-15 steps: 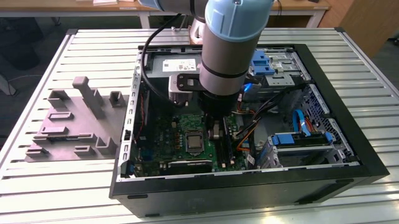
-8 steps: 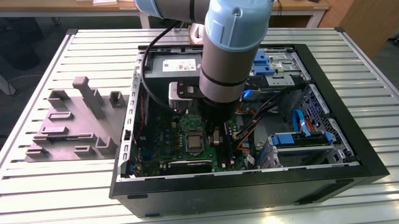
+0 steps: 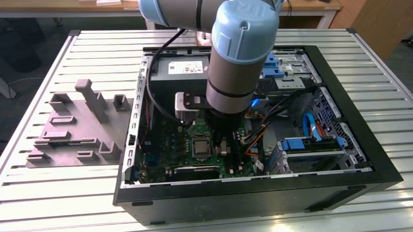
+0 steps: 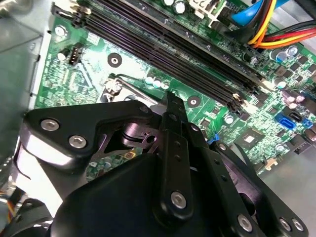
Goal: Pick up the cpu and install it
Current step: 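Install the first cpu locking lever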
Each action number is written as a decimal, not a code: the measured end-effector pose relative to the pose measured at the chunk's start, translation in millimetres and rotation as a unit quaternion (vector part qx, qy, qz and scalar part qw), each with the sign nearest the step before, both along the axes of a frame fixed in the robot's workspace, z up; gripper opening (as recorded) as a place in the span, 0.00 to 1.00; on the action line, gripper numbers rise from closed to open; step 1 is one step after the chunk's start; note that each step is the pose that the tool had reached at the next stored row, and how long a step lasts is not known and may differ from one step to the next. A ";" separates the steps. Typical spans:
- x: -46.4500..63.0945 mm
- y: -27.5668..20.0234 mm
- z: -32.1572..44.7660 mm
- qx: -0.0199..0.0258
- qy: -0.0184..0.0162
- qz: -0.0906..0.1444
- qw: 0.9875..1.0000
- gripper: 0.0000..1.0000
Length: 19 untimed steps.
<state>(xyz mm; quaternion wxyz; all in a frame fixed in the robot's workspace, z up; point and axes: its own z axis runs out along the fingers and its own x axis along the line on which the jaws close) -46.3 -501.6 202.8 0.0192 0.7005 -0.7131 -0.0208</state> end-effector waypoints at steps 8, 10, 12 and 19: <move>-1.4 -1.5 -4.8 0.000 0.000 0.016 1.000 0.11; -1.4 -1.5 -5.3 0.000 0.000 0.016 1.000 0.11; -1.3 -1.4 -7.1 0.000 0.000 0.016 1.000 0.11; -1.2 -1.5 -10.0 0.000 0.000 0.016 1.000 0.11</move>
